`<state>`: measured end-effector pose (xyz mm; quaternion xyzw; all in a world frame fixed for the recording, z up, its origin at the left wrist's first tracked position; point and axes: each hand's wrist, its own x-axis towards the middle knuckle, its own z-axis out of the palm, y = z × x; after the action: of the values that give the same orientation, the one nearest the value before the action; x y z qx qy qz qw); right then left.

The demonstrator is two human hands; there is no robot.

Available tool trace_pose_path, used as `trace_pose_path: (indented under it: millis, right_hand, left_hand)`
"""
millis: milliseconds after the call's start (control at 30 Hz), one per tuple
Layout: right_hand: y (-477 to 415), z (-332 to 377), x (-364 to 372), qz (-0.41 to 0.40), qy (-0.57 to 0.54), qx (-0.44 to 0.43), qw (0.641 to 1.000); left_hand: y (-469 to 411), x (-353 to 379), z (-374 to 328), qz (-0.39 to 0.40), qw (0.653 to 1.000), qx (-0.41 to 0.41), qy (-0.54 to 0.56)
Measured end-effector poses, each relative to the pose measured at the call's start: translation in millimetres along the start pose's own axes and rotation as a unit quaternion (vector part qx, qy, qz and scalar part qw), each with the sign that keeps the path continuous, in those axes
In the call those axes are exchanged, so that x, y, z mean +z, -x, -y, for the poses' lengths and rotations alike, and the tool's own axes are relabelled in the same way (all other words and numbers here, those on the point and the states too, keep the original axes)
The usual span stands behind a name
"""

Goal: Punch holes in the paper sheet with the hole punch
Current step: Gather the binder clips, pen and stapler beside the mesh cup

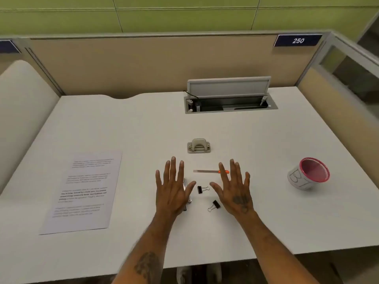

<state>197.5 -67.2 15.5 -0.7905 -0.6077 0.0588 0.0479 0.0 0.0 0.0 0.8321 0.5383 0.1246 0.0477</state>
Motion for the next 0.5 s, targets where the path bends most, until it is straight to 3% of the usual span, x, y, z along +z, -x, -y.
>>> trace_pose_path:
  millis: [267, 500]
  right_hand:
    - [20, -17, 15, 0.058, 0.003, -0.002, 0.998]
    - [31, -36, 27, 0.030, -0.016, -0.034, 0.999]
  left_hand:
    - [7, 10, -13, 0.046, 0.997, -0.055, -0.039]
    - [-1, 15, -22, 0.063, 0.989, -0.113, -0.067]
